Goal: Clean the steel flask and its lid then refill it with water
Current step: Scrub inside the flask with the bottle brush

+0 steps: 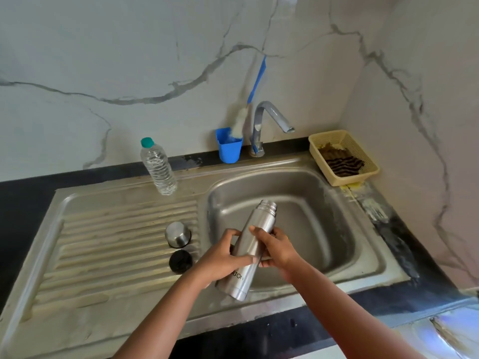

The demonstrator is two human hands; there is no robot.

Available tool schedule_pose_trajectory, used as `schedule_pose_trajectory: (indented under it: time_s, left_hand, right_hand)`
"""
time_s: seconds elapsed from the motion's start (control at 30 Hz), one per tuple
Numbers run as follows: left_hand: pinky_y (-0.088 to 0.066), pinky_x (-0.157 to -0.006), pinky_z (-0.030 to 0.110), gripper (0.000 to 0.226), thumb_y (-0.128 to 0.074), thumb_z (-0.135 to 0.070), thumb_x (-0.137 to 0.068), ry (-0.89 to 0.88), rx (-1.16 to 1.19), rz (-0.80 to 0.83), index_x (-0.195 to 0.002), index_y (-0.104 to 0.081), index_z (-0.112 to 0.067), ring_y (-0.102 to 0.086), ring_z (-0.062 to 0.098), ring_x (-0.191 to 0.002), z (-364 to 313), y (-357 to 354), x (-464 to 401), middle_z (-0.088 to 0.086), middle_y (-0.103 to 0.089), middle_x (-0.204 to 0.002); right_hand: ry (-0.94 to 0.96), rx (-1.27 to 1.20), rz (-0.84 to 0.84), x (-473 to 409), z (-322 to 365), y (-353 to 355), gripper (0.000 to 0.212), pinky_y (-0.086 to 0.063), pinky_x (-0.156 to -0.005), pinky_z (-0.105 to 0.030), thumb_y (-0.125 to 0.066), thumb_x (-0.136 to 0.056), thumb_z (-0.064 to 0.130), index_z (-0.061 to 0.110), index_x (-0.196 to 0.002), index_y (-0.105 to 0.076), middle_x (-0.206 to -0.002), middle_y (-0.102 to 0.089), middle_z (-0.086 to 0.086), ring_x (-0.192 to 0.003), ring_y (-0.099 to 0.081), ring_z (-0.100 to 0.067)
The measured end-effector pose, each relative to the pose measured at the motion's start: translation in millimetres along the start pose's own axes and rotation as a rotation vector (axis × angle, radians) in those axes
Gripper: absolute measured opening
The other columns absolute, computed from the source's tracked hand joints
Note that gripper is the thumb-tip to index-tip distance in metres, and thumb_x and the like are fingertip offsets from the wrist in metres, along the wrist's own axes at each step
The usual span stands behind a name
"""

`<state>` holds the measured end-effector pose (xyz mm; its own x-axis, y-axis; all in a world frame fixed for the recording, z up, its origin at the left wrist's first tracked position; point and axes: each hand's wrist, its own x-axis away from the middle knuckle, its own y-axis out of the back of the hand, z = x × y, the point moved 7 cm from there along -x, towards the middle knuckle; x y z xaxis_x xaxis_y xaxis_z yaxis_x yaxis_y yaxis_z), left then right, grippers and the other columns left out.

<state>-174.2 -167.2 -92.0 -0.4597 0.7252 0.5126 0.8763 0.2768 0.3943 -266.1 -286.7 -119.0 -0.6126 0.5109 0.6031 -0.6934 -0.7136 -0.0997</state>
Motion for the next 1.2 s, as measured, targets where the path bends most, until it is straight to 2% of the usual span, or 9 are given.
schedule_pose_trajectory:
  time_s: [0.07, 0.23, 0.33, 0.47, 0.6, 0.7, 0.83, 1.0, 1.2]
  left_hand:
    - [-0.054, -0.076, 0.028, 0.064, -0.076, -0.046, -0.079, 0.054, 0.023, 0.011, -0.130, -0.038, -0.036, -0.066, 0.009, -0.091, -4.2, -10.9, -5.8, -0.007, -0.065, -0.106]
    - [-0.058, -0.078, 0.032, 0.066, -0.075, -0.052, -0.078, 0.202, 0.088, 0.048, -0.131, -0.041, -0.032, -0.068, 0.014, -0.093, -9.5, -36.9, -23.7, 0.000, -0.066, -0.108]
    - [-0.054, -0.068, 0.025, 0.065, -0.075, -0.050, -0.080, 0.246, 0.130, 0.051, -0.131, -0.041, -0.029, -0.069, 0.013, -0.091, -14.3, -50.9, -30.1, 0.000, -0.067, -0.107]
    - [-0.057, -0.075, 0.029, 0.065, -0.076, -0.052, -0.077, 0.281, 0.178, 0.029, -0.129, -0.044, -0.029, -0.070, 0.015, -0.093, -14.9, -64.3, -37.2, 0.000, -0.069, -0.107]
    - [-0.054, -0.074, 0.025, 0.061, -0.075, -0.054, -0.079, 0.298, 0.220, -0.005, -0.127, -0.047, -0.029, -0.068, 0.013, -0.094, -24.4, -68.4, -42.1, -0.002, -0.068, -0.107]
    - [-0.054, -0.078, 0.028, 0.061, -0.064, -0.070, -0.079, 0.304, 0.273, -0.022, -0.122, -0.052, -0.028, -0.065, 0.013, -0.097, -37.2, -67.6, -45.6, -0.003, -0.067, -0.109]
    - [-0.044, -0.065, 0.024, 0.069, -0.041, -0.084, -0.078, 0.318, 0.388, -0.025, -0.116, -0.059, -0.030, -0.058, 0.012, -0.079, -52.1, -64.9, -49.5, -0.001, -0.066, -0.098]
    - [-0.057, -0.085, 0.038, 0.074, -0.034, -0.083, -0.082, 0.277, 0.581, -0.038, -0.116, -0.064, -0.025, -0.071, 0.020, -0.100, -55.9, -66.6, -55.6, 0.004, -0.076, -0.104]
    - [-0.056, -0.092, 0.050, 0.088, -0.031, -0.085, -0.075, 0.229, 0.783, -0.079, -0.124, -0.062, -0.018, -0.072, 0.030, -0.101, -64.1, -66.2, -60.0, 0.015, -0.073, -0.111]
  right_hand:
    - [-0.044, 0.028, 0.018, -5.7, -0.2, 10.7, 0.049, -0.060, -0.064, -0.037, -0.075, -0.082, 0.042, 0.017, -0.116, -0.050, -0.103, -0.070, -0.010, -0.084, -0.073, -0.027]
    - [-0.134, 0.108, 0.085, -22.3, -4.6, 37.0, 0.045, -0.058, -0.062, -0.035, -0.073, -0.083, 0.044, 0.017, -0.113, -0.052, -0.102, -0.068, -0.014, -0.085, -0.070, -0.030]
    - [-0.164, 0.149, 0.119, -29.8, -7.0, 49.6, 0.043, -0.056, -0.059, -0.031, -0.071, -0.085, 0.044, 0.017, -0.112, -0.053, -0.096, -0.068, -0.011, -0.081, -0.069, -0.026]
    - [-0.186, 0.190, 0.142, -38.6, -7.3, 61.9, 0.046, -0.056, -0.059, -0.031, -0.071, -0.083, 0.047, 0.016, -0.113, -0.054, -0.096, -0.068, -0.010, -0.080, -0.070, -0.025]
    - [-0.196, 0.217, 0.163, -47.5, 0.1, 71.6, 0.049, -0.057, -0.063, -0.033, -0.070, -0.083, 0.050, 0.014, -0.112, -0.055, -0.098, -0.069, -0.011, -0.084, -0.070, -0.026]
    - [-0.215, 0.239, 0.165, -55.6, 5.4, 77.3, 0.061, -0.057, -0.064, -0.032, -0.071, -0.079, 0.056, 0.012, -0.117, -0.053, -0.103, -0.069, -0.012, -0.090, -0.070, -0.028]
    - [-0.271, 0.191, 0.181, -62.6, 12.3, 86.1, 0.061, -0.060, -0.070, -0.038, -0.068, -0.081, 0.058, 0.011, -0.118, -0.057, -0.107, -0.070, -0.014, -0.093, -0.071, -0.029]
    - [-0.361, 0.026, 0.196, -61.2, 19.2, 95.3, 0.050, -0.057, -0.056, -0.032, -0.060, -0.090, 0.053, 0.009, -0.113, -0.058, -0.103, -0.068, -0.017, -0.082, -0.070, -0.027]
    - [-0.384, -0.156, 0.110, -67.7, 15.8, 103.9, 0.055, -0.055, -0.047, -0.029, -0.061, -0.090, 0.052, 0.005, -0.118, -0.060, -0.099, -0.066, -0.021, -0.075, -0.067, -0.027]
